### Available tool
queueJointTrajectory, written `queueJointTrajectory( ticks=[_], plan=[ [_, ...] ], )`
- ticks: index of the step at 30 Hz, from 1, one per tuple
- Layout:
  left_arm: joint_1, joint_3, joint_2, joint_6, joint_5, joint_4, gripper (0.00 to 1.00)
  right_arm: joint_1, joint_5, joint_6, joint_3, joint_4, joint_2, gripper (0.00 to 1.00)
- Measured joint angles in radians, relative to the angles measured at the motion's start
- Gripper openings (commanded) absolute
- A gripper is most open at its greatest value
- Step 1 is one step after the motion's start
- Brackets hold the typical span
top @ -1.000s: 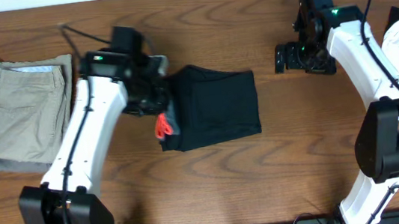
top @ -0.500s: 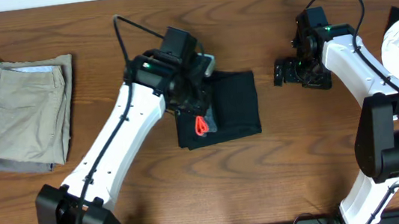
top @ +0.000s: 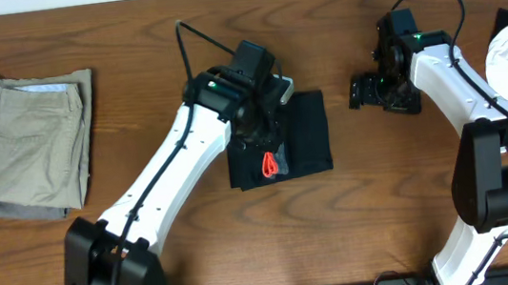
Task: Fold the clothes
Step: 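Fold the waistband rightward over the leggings with the left gripper, then release the waistband and retract the left gripper to the left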
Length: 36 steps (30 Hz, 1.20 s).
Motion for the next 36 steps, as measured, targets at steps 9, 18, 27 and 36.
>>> queueJointTrajectory(
  ticks=[9, 18, 27, 36],
  plan=[
    [-0.009, 0.000, 0.058, -0.002, 0.000, 0.110, 0.10, 0.000, 0.000, 0.001, 0.000, -0.002, 0.000, 0.90],
    [-0.009, 0.000, 0.085, 0.001, 0.000, 0.162, 0.17, 0.000, 0.000, 0.001, 0.000, -0.015, 0.000, 0.89],
    [-0.007, 0.000, 0.069, 0.003, -0.006, 0.144, 0.27, 0.000, -0.025, 0.003, 0.001, -0.026, 0.000, 0.89],
    [0.195, 0.003, -0.159, -0.160, -0.164, 0.040, 0.79, 0.028, -0.121, -0.048, 0.080, -0.075, -0.016, 0.86]
  ],
)
